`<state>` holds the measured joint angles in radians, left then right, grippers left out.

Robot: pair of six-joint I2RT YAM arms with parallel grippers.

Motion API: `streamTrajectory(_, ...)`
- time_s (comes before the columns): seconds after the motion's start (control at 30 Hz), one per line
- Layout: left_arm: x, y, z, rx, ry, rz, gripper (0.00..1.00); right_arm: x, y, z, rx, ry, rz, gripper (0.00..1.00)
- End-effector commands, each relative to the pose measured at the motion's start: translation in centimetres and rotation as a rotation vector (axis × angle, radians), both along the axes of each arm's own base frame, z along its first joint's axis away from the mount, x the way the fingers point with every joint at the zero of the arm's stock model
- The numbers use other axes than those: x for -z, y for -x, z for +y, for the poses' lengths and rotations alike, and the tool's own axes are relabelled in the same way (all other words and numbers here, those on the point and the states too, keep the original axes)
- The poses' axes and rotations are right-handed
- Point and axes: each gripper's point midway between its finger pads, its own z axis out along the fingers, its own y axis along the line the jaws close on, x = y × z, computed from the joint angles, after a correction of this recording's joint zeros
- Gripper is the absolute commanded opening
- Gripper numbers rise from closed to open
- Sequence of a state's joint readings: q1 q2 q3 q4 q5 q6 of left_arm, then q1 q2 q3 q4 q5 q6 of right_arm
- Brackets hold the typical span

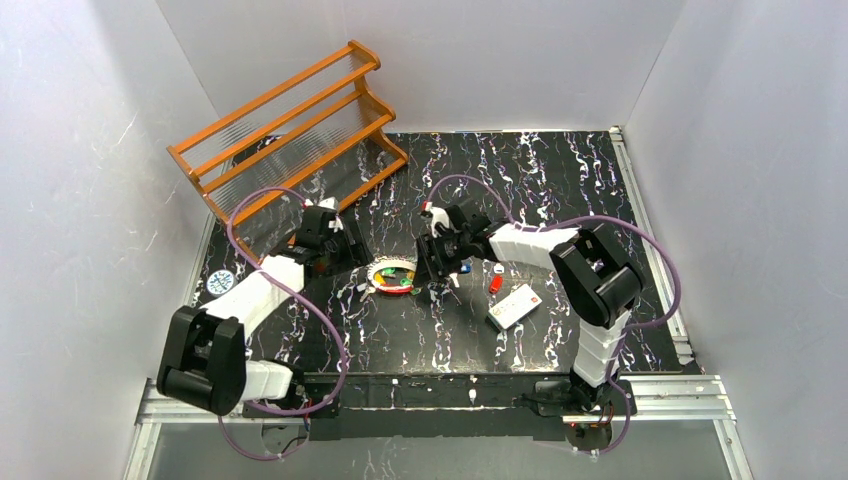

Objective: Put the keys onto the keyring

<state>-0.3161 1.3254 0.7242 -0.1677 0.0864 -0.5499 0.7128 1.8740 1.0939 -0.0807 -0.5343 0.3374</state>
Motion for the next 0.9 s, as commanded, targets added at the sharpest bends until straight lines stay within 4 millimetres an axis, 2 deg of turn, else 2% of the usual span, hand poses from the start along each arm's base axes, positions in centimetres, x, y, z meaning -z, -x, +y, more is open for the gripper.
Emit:
streamTrajectory(0.0, -2.6, -0.5, -0.1, -0.007, 0.023, -0.072, 0.72, -3.0, -2.2, -0.9, 0.061, -0.051, -0.061, 0.66)
streamTrajectory(0.2, -3.1, -0.1, -4.5, 0.069, 0.301, -0.096, 0.7, -1.8, -2.8, -1.3, 0.069, -0.043, -0.026, 0.69)
streamTrajectory(0.37, -4.2, -0.4, -6.3, 0.108, 0.418, -0.136, 0.7, -0.6, -2.2, -0.3, 0.032, -0.061, 0.049, 0.67)
streamTrajectory(0.53, -5.7, -1.1, -5.8, 0.121, 0.387, -0.203, 0.72, -0.5, -1.8, 1.2, -0.009, -0.065, 0.043, 0.67)
streamTrajectory(0.67, -6.9, -1.7, -4.8, 0.1, 0.342, -0.256, 0.77, -0.8, -1.8, 1.5, -0.02, -0.062, 0.025, 0.66)
streamTrajectory(0.8, -7.4, -1.8, -3.9, 0.06, 0.333, -0.274, 0.97, -1.2, -2.4, 0.6, 0.01, -0.025, -0.029, 0.66)
streamTrajectory(0.87, -7.7, -1.6, -4.4, 0.085, 0.376, -0.289, 0.98, -1.4, -2.4, 0.2, 0.021, -0.017, -0.04, 0.66)
